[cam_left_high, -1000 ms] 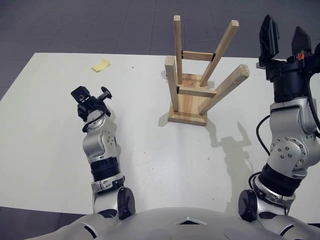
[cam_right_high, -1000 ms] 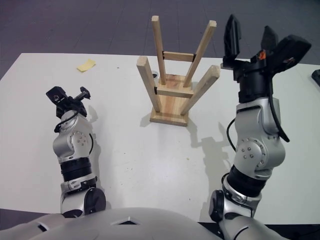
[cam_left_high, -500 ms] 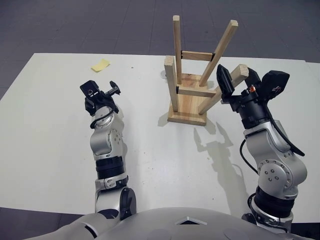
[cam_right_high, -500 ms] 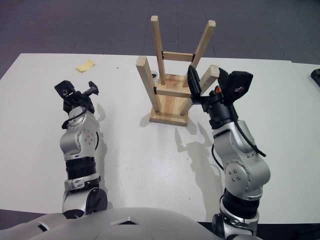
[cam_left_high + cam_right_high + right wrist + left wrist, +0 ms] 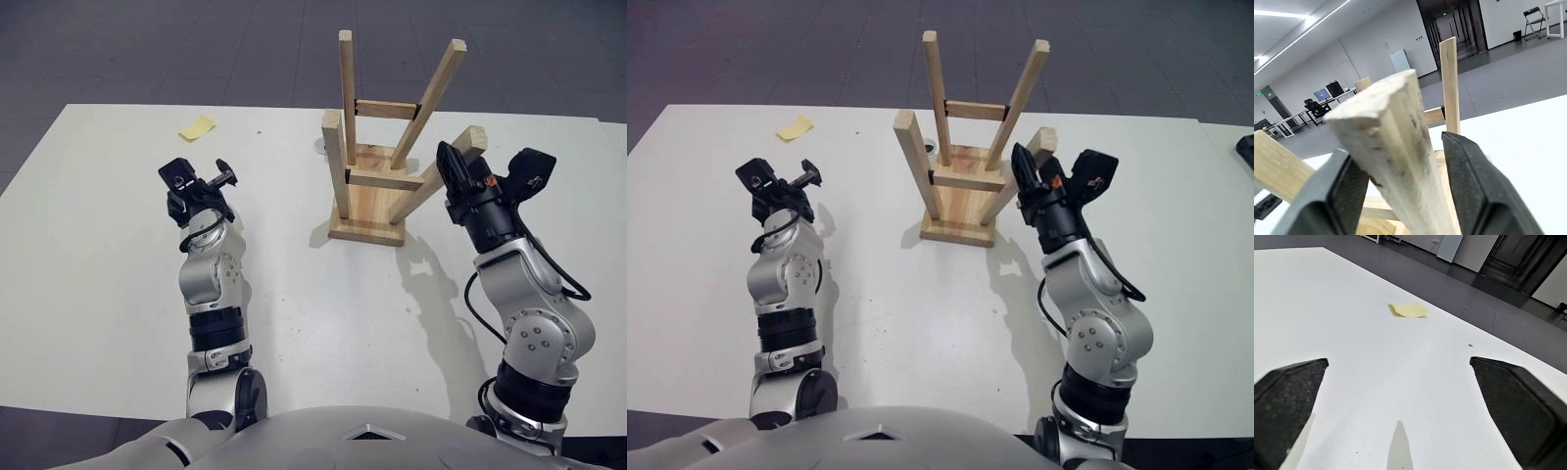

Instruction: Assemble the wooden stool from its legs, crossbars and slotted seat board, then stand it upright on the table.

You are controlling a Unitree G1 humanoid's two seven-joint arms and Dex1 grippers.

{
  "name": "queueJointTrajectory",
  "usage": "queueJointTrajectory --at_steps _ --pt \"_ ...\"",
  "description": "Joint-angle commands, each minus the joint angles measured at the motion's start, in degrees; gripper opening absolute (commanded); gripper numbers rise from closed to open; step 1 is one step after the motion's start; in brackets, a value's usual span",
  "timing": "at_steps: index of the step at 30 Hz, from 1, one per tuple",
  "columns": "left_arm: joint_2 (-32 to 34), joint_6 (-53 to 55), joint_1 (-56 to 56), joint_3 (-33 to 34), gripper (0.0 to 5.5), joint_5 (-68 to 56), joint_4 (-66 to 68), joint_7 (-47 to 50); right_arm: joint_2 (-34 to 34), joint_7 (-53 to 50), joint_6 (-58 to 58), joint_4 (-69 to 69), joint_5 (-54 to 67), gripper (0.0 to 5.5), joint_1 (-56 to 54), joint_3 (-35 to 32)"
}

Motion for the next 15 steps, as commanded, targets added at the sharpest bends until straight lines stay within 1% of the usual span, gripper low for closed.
queueJointTrajectory --at_steps 1,3,9,12,15 --pt "-1.43 -0.29 0.20 -0.29 5.40 0.05 0.30 0.50 2.23 -4.31 2.07 2.50 7.35 1.73 -1.26 -3.61" --pt "-1.41 -0.26 0.16 -0.34 5.40 0.03 0.34 0.51 3.46 -7.62 2.70 4.36 12.22 1.58 -1.58 -5.83" --pt "-1.29 0.09 0.50 -0.56 5.40 0.14 0.30 0.47 5.99 -21.23 1.93 12.32 30.33 1.43 -2.10 -11.45" --pt "-1.21 0.34 0.67 -0.66 5.40 0.19 0.15 0.45 6.41 -27.34 1.08 16.49 36.57 1.12 -1.21 -12.02" --pt "-1.15 0.65 0.64 -0.90 5.40 0.27 0.12 0.40 6.92 -35.26 0.63 22.28 40.85 1.07 -0.22 -11.82"
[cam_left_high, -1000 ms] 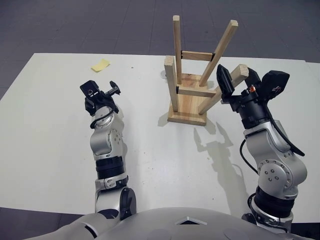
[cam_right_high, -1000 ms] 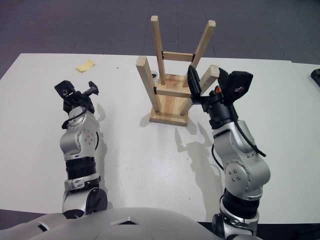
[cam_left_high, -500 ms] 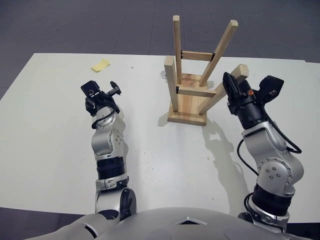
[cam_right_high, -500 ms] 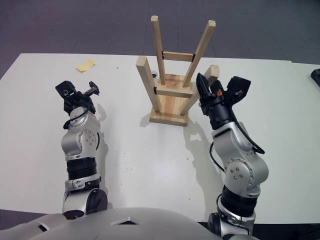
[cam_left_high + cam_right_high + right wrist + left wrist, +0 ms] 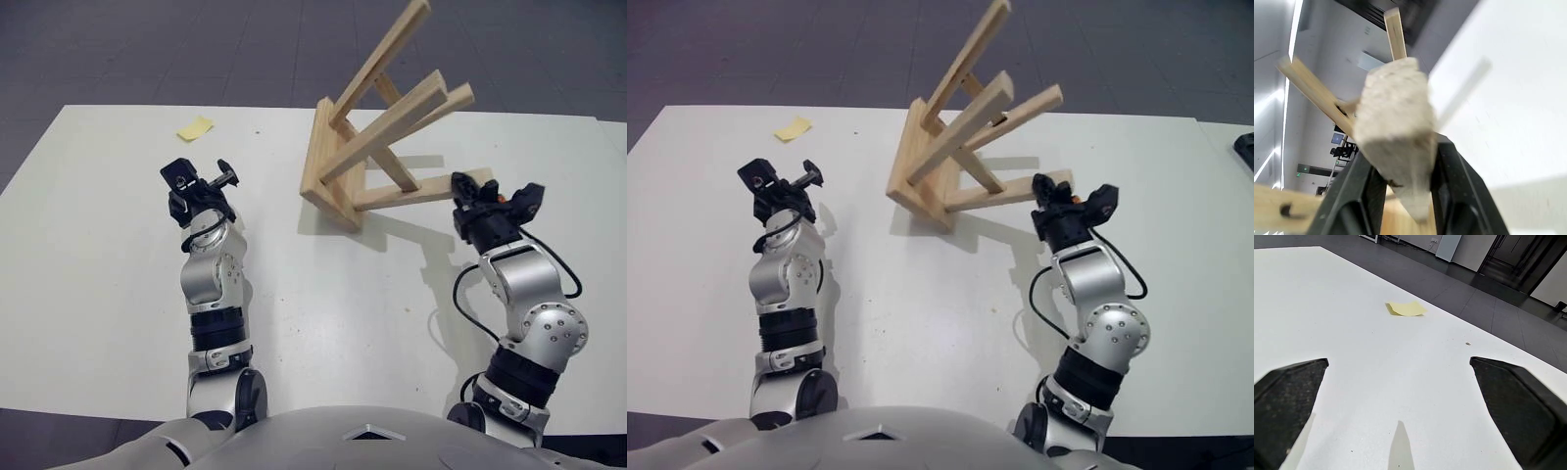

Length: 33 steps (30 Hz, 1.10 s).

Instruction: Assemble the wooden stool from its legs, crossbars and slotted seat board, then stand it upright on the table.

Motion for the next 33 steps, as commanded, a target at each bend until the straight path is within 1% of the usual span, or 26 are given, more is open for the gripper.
queueJointTrajectory --at_steps 1,5,6,8,12,15,18,20,22,23,26,27,29,32,33 --pt "-1.08 0.91 0.52 -0.56 5.40 0.29 -0.13 0.30 0.96 -11.26 -0.69 8.22 4.28 1.07 1.98 0.26" --pt "-0.80 1.30 0.04 -1.05 5.40 0.27 0.28 -0.17 1.63 -15.24 -3.18 11.32 5.95 1.07 2.48 1.18" --pt "-0.71 1.38 -0.05 -1.10 5.40 0.23 0.33 -0.26 1.63 -15.58 -3.63 11.46 6.14 1.44 2.38 1.54" --pt "-0.51 1.56 -0.14 -1.07 5.40 0.15 0.36 -0.42 1.53 -16.10 -4.81 11.38 6.58 1.79 2.06 1.79" --pt "-0.29 1.79 -0.33 -0.72 5.40 0.13 0.12 -0.36 0.12 -21.54 -6.04 12.65 10.37 2.72 2.36 1.22" --pt "-0.37 1.65 -0.20 -0.60 5.40 0.16 0.12 -0.26 -1.81 -22.38 -4.65 12.24 14.79 3.19 2.91 1.72" --pt "-0.53 1.68 0.31 -0.45 5.40 0.18 -0.34 -0.04 -5.22 -22.57 -2.16 11.31 20.79 3.64 4.25 2.81" --pt "-0.57 1.81 0.67 -0.41 5.40 0.21 -0.83 0.07 -9.06 -20.83 0.76 10.35 24.96 3.90 5.48 3.64" --pt "-0.45 1.84 0.96 -0.47 5.40 0.27 -1.08 -0.03 -14.62 -16.42 5.90 8.64 27.80 4.13 6.22 5.49" --pt "-0.37 1.80 1.06 -0.48 5.40 0.27 -1.11 -0.14 -16.93 -14.41 7.80 7.88 28.09 4.33 6.07 6.53" --pt "0.77 0.28 1.39 -1.78 5.40 1.77 -1.11 -0.97 -27.83 1.90 17.12 -2.41 18.33 4.83 1.63 12.21" --pt "1.31 -0.60 1.39 -2.56 5.40 2.68 -1.10 -1.26 -30.29 7.38 17.49 -6.17 12.59 5.00 0.25 14.13" --pt "2.73 -3.16 1.15 -4.47 5.40 5.16 -0.48 -2.16 -32.34 14.42 16.32 -9.69 2.53 5.32 -1.49 18.99" --pt "5.01 -7.79 0.67 -8.00 5.40 8.92 1.28 -4.76 -37.34 23.95 11.49 -13.15 -20.06 5.39 -3.25 33.42" --pt "5.55 -8.84 0.50 -8.60 5.40 9.41 1.82 -5.76 -37.69 26.70 9.02 -13.35 -26.41 5.39 -3.84 37.82"
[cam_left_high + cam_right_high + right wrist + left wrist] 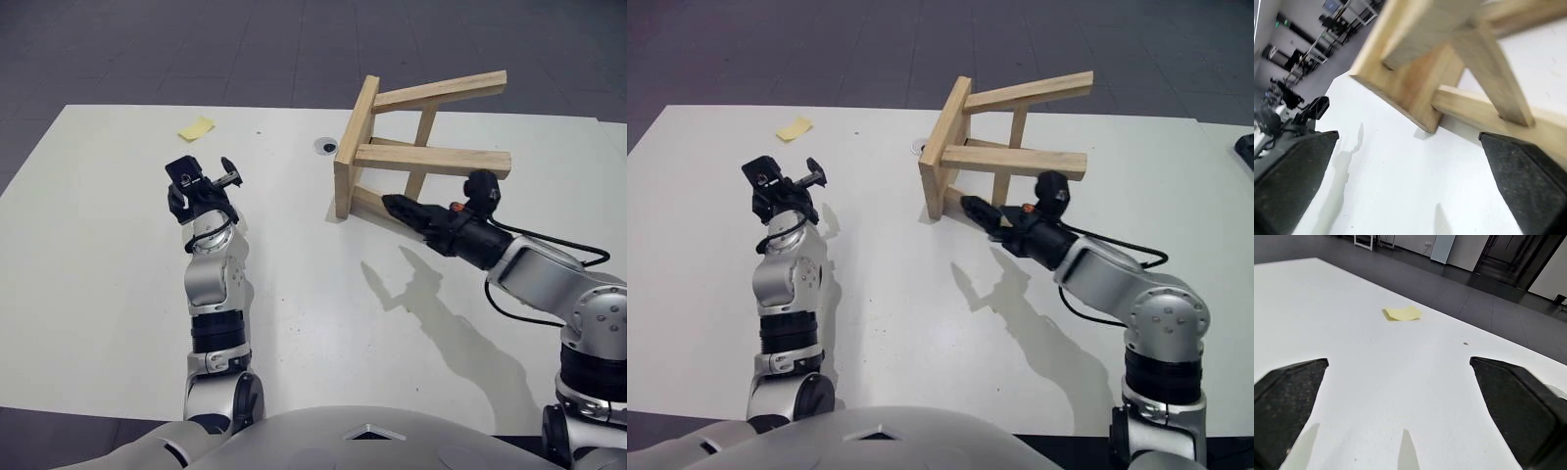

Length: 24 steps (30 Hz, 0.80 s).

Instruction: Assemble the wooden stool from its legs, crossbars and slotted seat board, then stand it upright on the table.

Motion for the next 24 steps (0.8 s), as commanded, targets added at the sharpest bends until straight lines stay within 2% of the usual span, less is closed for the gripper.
queueJointTrajectory --at_steps 1,6,10,16,24 --pt "3.57 -5.35 -0.79 -4.52 5.40 4.05 2.32 -4.55 -3.71 12.21 -7.44 -2.40 -26.99 5.39 -2.16 18.26" --pt "5.46 -5.91 -3.24 -9.99 5.40 4.82 11.08 -13.24 2.75 16.54 -17.63 4.90 -42.00 5.39 -2.66 24.20" --pt "5.65 -5.88 -6.51 -15.16 5.40 6.33 17.64 -19.09 6.28 17.63 -21.45 5.16 -47.37 5.39 -1.50 21.47" --pt "4.30 -7.71 -11.40 -19.90 5.40 8.70 26.37 -23.43 9.74 18.69 -22.44 6.21 -54.28 5.39 -0.83 20.73" --pt "3.74 -9.58 -10.17 -23.32 5.40 8.80 22.96 -29.31 12.71 19.68 -21.49 7.89 -59.69 5.39 0.41 18.72"
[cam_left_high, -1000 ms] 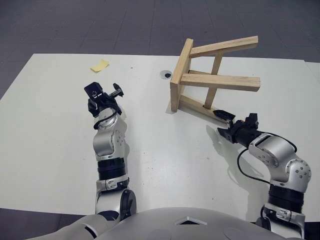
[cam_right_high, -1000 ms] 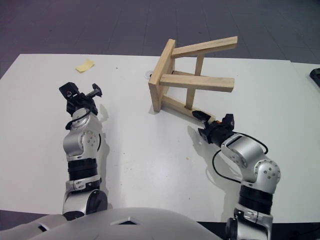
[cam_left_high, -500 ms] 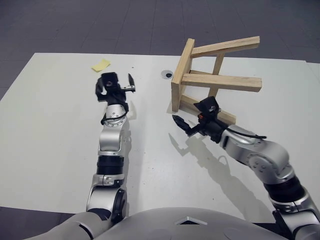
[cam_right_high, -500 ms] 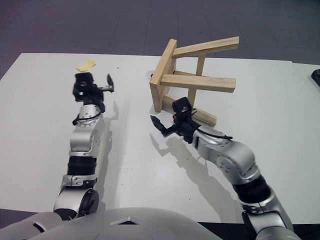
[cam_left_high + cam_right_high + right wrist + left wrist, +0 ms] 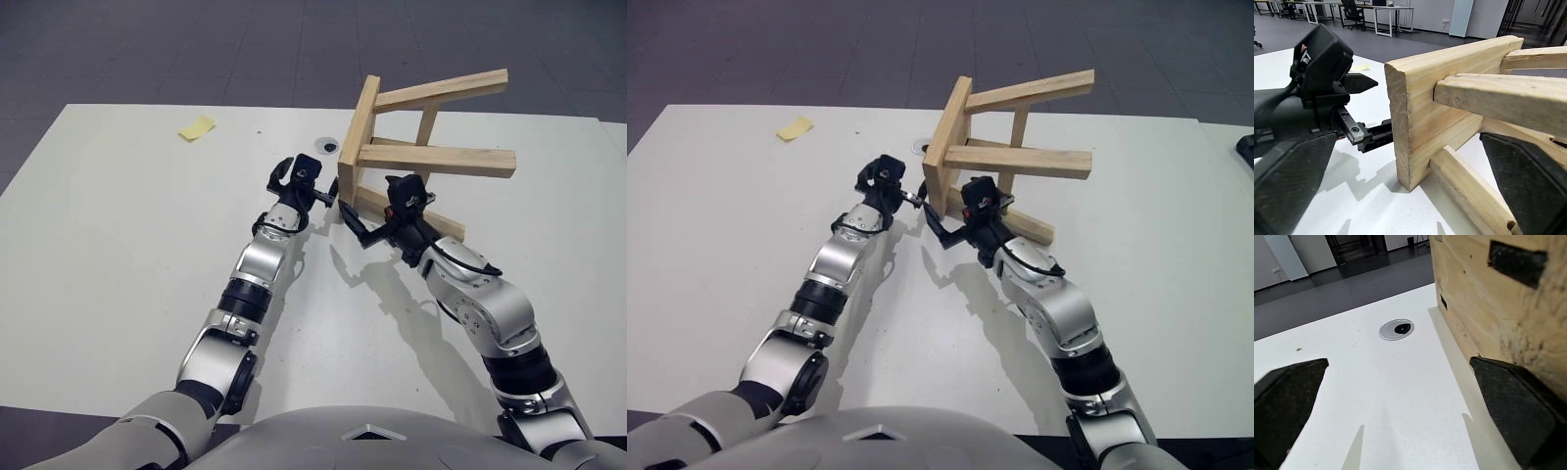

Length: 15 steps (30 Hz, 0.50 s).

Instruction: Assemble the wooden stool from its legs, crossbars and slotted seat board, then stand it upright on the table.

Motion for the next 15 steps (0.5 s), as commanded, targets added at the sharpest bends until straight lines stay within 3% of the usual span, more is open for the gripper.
queueJointTrajectory --at_steps 1,8,15 --pt "-0.49 -1.67 1.09 -2.01 5.40 0.30 -4.48 -2.91 1.04 0.79 0.92 1.34 -2.67 5.39 1.41 -1.53" --pt "-2.04 -1.06 4.65 -2.82 5.40 -0.84 -11.45 -4.27 3.49 0.86 0.77 3.37 -7.10 5.39 2.20 -2.32" --pt "-1.67 -0.56 10.60 16.63 5.40 -5.92 -28.74 9.75 10.58 -1.30 -3.03 11.22 -11.59 5.39 0.29 -3.18"
